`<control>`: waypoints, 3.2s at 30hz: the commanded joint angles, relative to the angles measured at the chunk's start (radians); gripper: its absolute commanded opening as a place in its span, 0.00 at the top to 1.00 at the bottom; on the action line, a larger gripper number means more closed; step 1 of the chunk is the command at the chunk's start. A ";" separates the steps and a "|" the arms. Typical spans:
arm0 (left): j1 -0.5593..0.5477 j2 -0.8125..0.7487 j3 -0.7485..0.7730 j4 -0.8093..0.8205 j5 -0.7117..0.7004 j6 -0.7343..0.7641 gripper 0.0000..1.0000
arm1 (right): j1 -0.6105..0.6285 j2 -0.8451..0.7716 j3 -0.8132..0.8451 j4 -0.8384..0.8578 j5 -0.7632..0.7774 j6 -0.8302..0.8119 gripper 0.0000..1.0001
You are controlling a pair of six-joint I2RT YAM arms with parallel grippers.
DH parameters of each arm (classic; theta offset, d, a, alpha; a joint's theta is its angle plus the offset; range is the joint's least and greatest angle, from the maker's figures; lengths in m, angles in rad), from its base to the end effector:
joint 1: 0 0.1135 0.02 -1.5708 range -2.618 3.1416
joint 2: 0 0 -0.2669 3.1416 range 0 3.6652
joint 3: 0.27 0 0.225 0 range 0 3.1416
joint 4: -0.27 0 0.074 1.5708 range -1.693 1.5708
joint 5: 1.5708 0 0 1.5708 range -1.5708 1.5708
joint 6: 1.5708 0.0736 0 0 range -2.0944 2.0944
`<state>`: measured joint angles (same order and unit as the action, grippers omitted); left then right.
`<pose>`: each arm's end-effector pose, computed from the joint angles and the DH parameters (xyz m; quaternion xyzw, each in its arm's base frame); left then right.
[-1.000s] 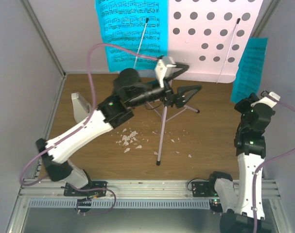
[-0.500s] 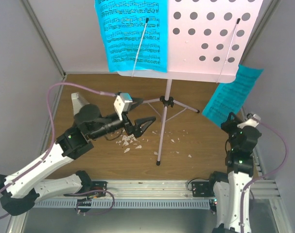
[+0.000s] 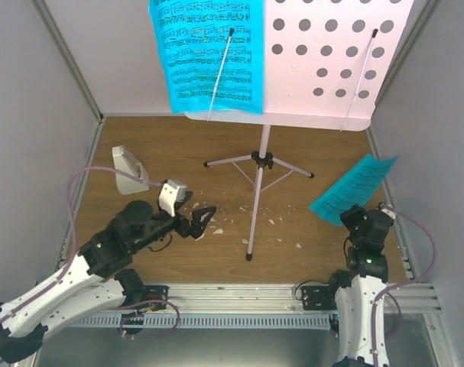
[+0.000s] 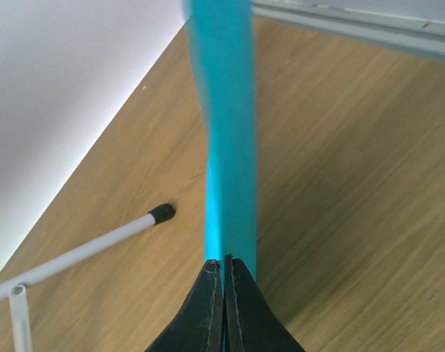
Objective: Pack up the instrument practice props
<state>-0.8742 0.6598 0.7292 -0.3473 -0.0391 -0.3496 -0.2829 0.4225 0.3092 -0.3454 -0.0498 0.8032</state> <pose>0.1069 -0.1233 0.3115 0.1956 0.7738 -0.3332 0.5019 0.1269 -0.0331 0.1927 0.4275 0.7337 0.1562 0.5045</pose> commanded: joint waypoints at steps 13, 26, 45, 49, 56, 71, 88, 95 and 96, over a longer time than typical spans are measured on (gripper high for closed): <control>0.006 -0.020 -0.010 -0.024 -0.061 -0.209 0.01 | -0.007 -0.107 -0.096 -0.118 0.110 0.118 0.83; 0.031 0.068 0.086 -0.051 -0.032 -0.208 0.01 | -0.007 -0.119 0.042 -0.144 0.163 0.069 0.00; 0.430 0.033 0.260 -0.187 0.082 -0.128 0.01 | -0.007 -0.033 0.473 -0.141 -0.035 -0.092 0.00; 0.430 0.045 0.359 -0.199 0.049 -0.062 0.01 | -0.007 -0.013 0.621 -0.116 -0.109 -0.131 0.00; 0.431 0.102 0.499 -0.183 0.217 0.007 0.12 | -0.008 0.091 0.770 -0.053 -0.513 -0.183 0.03; 0.430 0.181 0.544 -0.106 0.458 -0.030 0.11 | 0.036 0.047 0.421 -0.165 -0.761 -0.265 0.10; 0.431 0.212 0.610 -0.126 0.449 -0.020 0.07 | 1.135 0.407 0.523 0.033 -0.014 -0.274 0.11; 0.430 0.271 0.707 -0.145 0.498 0.008 0.05 | 1.272 0.462 0.836 0.026 -0.054 -0.391 0.19; 0.431 0.281 0.723 -0.147 0.505 0.010 0.05 | 1.272 0.474 0.877 0.030 -0.068 -0.400 0.20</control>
<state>-0.4488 0.9092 1.3956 -0.5068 0.4240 -0.3641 0.9768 0.8867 1.0504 -0.3706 -0.1139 0.4786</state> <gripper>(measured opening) 0.950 0.814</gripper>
